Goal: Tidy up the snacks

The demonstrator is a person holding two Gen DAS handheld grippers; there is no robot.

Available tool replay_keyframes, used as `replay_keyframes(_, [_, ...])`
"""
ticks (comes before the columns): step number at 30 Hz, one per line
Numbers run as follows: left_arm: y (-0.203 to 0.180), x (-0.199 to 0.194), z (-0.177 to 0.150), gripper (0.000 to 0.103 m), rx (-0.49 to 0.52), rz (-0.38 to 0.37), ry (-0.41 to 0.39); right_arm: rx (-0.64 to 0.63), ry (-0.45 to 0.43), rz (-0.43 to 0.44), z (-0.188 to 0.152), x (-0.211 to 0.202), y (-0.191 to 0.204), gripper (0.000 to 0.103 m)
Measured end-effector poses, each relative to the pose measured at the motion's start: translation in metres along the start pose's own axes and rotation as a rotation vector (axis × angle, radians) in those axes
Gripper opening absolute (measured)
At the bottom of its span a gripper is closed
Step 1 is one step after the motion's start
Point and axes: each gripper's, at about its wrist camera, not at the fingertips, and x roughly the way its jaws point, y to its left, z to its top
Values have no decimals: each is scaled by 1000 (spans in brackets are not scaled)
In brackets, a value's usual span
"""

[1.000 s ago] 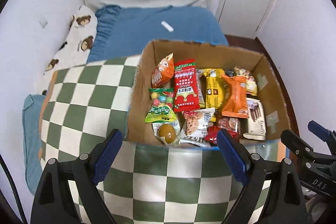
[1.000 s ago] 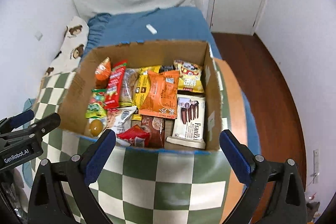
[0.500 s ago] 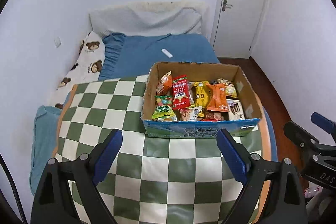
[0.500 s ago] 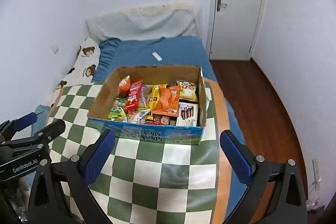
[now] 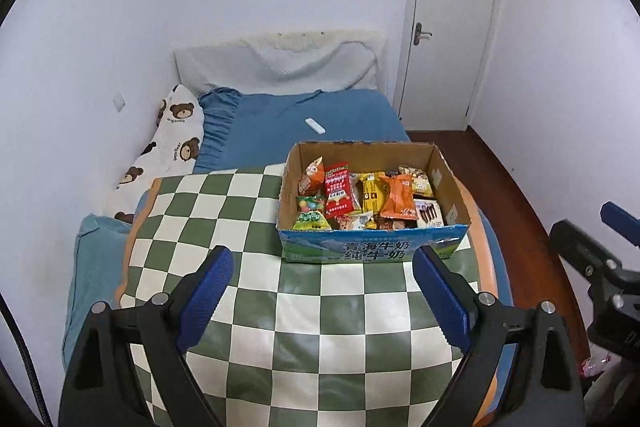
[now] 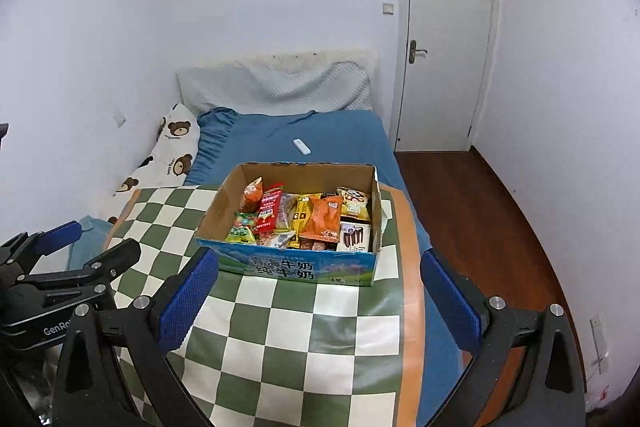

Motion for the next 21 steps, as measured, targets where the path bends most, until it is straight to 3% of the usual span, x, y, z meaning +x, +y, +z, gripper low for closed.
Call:
replay_keyframes(16, [-4, 20, 4, 92, -6, 27, -16, 27, 19, -13, -1, 29, -6, 103])
replay_keyframes(19, [-6, 33, 9, 103, -4, 39, -14, 28, 19, -26, 2, 43, -8, 103])
replay_keyframes(21, [-6, 42, 12, 103, -5, 48, -15, 35, 27, -30, 4, 57, -10, 103])
